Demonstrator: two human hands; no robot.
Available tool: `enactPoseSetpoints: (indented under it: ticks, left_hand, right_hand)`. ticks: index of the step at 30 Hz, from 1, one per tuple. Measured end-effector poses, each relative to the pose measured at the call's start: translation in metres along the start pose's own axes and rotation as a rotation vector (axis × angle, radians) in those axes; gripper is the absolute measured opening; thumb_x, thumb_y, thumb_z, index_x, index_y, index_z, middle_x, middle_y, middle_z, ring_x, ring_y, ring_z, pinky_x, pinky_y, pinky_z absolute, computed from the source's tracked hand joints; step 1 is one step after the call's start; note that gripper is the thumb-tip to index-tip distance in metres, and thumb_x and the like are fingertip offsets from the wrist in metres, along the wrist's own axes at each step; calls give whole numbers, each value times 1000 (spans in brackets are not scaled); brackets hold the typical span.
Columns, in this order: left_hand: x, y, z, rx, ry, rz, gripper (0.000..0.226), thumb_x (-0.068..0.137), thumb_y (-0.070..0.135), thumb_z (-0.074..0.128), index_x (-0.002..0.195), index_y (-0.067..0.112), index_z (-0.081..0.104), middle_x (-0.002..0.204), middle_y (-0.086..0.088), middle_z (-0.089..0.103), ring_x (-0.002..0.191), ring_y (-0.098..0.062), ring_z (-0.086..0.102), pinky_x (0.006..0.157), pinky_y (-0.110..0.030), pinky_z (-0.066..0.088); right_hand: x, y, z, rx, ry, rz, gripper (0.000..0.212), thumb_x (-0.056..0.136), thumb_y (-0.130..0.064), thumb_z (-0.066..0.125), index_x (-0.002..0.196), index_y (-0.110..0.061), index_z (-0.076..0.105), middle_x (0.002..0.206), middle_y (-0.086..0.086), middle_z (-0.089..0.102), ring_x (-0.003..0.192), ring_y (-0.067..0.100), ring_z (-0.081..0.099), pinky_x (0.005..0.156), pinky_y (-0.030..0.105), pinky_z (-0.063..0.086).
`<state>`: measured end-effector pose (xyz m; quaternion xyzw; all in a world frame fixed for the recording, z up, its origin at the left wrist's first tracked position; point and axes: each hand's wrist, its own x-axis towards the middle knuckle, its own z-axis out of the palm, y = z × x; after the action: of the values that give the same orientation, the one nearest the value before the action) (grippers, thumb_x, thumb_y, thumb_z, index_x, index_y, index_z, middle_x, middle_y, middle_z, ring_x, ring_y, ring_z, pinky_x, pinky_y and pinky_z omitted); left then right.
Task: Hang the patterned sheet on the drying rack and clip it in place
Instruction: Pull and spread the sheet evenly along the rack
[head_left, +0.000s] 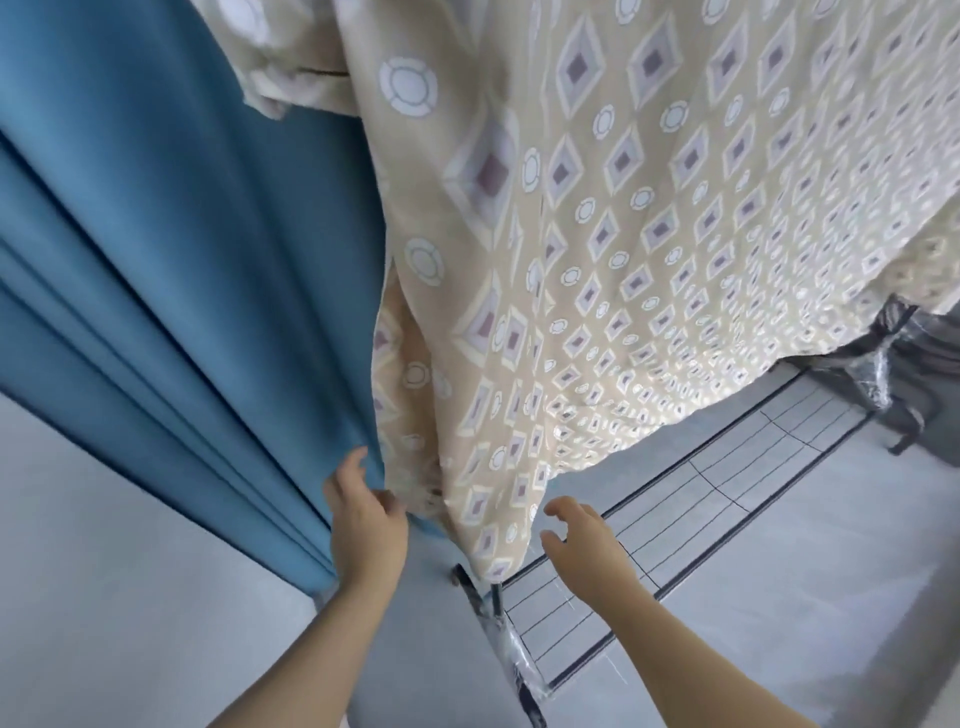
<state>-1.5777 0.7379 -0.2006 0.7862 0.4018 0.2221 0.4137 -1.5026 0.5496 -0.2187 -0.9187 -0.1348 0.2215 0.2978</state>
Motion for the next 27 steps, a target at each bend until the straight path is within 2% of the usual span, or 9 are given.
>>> enactPoseSetpoints:
  ticks: [4, 7, 10, 14, 18, 20, 22, 25, 27]
  left_hand:
    - [1, 4, 14, -152, -201, 47, 70, 72, 11, 75, 131, 26, 40, 128, 0, 45, 103, -14, 57, 87, -41, 51]
    - [-15, 13, 23, -248, -36, 50, 77, 64, 17, 80, 130, 26, 40, 130, 3, 43, 107, -13, 55, 90, -45, 50]
    - [-21, 23, 21, -270, 29, 51, 90, 63, 16, 82, 135, 32, 32, 132, 12, 31, 122, -12, 42, 100, -34, 40]
    - [-13, 45, 4, -316, 8, 114, 69, 72, 11, 75, 127, 33, 41, 130, 11, 40, 120, -6, 43, 106, -37, 39]
    - [-6, 85, -17, -479, 49, 60, 77, 78, 15, 74, 137, 34, 29, 130, 7, 44, 107, -2, 52, 95, -26, 44]
    - [-1, 105, -25, -510, -30, 91, 45, 85, 19, 65, 123, 32, 47, 106, 5, 64, 91, -4, 62, 88, -29, 50]
    - [-3, 121, -32, -466, -18, 168, 8, 90, 23, 56, 96, 18, 59, 81, -7, 64, 75, -11, 59, 77, -34, 50]
    - [-15, 129, -39, -355, 2, 265, 19, 93, 16, 50, 84, 0, 54, 69, -11, 48, 62, -10, 42, 60, -21, 39]
    - [-21, 127, -45, -283, -36, 285, 21, 93, 15, 51, 76, 3, 51, 64, -5, 44, 57, -8, 39, 55, -19, 35]
  right_hand:
    - [-2, 2, -10, 151, -85, -68, 43, 89, -30, 53, 131, -26, 42, 134, -5, 45, 100, 9, 48, 84, 24, 38]
    - [-8, -15, -15, 418, -125, -214, 83, 67, -55, 63, 140, -32, 30, 139, -17, 32, 123, 11, 40, 100, 28, 36]
    - [-9, -37, -14, 400, 36, -346, 106, 56, -65, 65, 145, -25, 23, 136, -22, 24, 136, 11, 27, 112, 31, 27]
    - [-1, -62, -22, 236, 226, -462, 90, 73, -37, 75, 145, -17, 26, 146, -3, 29, 135, 13, 26, 104, 18, 20]
    - [0, -76, -37, 329, 268, -450, 55, 83, -30, 66, 133, -20, 44, 124, -10, 43, 121, 16, 44, 97, 25, 36]
    - [-2, -80, -45, 379, 262, -479, 40, 87, -29, 62, 124, -24, 50, 112, -17, 45, 115, 15, 49, 95, 25, 38]
    - [-12, -89, -52, 524, 253, -515, 41, 82, -38, 65, 118, -35, 45, 111, -25, 46, 108, 6, 49, 91, 23, 41]
    - [-23, -108, -62, 641, 274, -560, 64, 67, -56, 64, 123, -36, 39, 118, -26, 42, 104, -4, 47, 85, 12, 41]
    - [-19, -118, -72, 626, 336, -547, 50, 73, -47, 64, 116, -26, 49, 110, -16, 51, 96, 2, 52, 79, 18, 44]
